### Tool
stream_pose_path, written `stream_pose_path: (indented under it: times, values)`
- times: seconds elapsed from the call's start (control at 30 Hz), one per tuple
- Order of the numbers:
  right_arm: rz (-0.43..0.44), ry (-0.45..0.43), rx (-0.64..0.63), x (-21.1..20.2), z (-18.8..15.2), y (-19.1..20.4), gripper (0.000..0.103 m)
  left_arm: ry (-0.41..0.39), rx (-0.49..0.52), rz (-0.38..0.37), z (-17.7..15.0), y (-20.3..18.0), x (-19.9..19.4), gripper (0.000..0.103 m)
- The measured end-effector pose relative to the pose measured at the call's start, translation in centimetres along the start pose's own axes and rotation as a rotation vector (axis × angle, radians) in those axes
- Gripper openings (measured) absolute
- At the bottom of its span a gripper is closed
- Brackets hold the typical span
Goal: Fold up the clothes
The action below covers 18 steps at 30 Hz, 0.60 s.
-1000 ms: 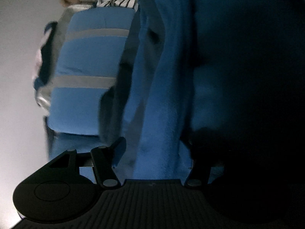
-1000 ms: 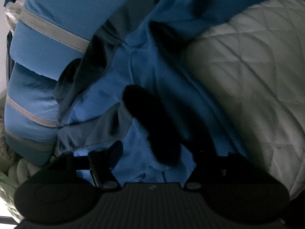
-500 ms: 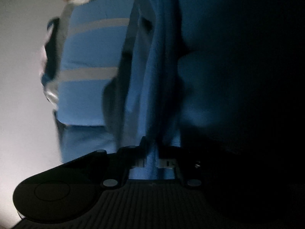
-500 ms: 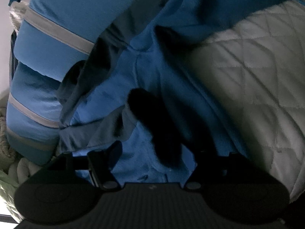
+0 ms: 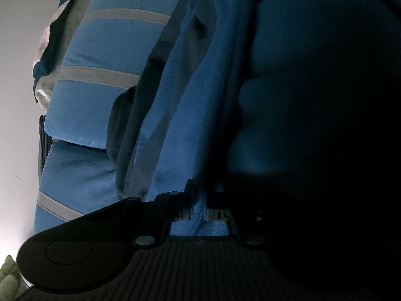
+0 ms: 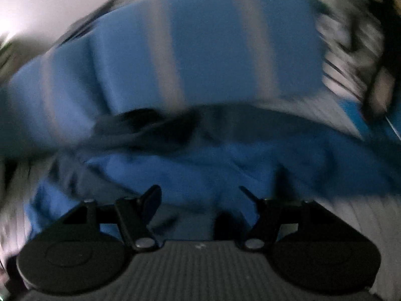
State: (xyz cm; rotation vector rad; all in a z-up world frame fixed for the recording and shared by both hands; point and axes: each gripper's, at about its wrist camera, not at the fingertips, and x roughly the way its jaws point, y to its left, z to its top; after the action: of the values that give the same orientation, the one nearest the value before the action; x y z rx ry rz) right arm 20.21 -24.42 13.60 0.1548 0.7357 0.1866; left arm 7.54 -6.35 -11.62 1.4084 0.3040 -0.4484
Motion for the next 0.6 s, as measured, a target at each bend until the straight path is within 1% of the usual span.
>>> stream_pose_path:
  times: [0.07,0.13,0.27,0.3,0.47,0.5,0.53,0.57,0.6]
  values:
    - [0.091,0.057,-0.084,2.5,0.9,2.0,0.070,-0.001,0.002,-0.002,0.0,0.1,0.1,0.006]
    - [0.150,0.098,-0.174,4.8,1.3,4.0,0.062,0.000,0.006,-0.003,0.1,0.1,0.2,0.006]
    - [0.233,0.089,-0.389,8.3,1.4,8.2,0.058,0.008,0.013,-0.008,0.2,0.1,0.1,0.006]
    - [0.238,0.089,-0.431,9.2,1.3,9.2,0.057,0.010,0.013,-0.010,0.3,0.1,0.0,0.006]
    - [0.233,0.107,-0.560,13.1,0.0,13.1,0.051,0.013,0.011,-0.016,0.2,-0.2,-0.3,0.006]
    - [0.214,0.102,-0.582,13.8,-0.4,13.7,0.046,0.012,0.009,-0.018,0.2,-0.2,-0.3,0.006]
    - [0.193,0.095,-0.603,14.5,-0.7,14.2,0.020,0.011,0.007,-0.020,0.2,-0.2,-0.4,0.006]
    - [0.177,0.095,-0.617,14.8,-0.7,14.4,0.008,0.009,0.004,-0.021,0.2,-0.2,-0.5,0.006]
    - [0.162,0.097,-0.630,15.1,-0.7,14.6,0.001,0.006,0.001,-0.023,0.2,-0.2,-0.5,0.006]
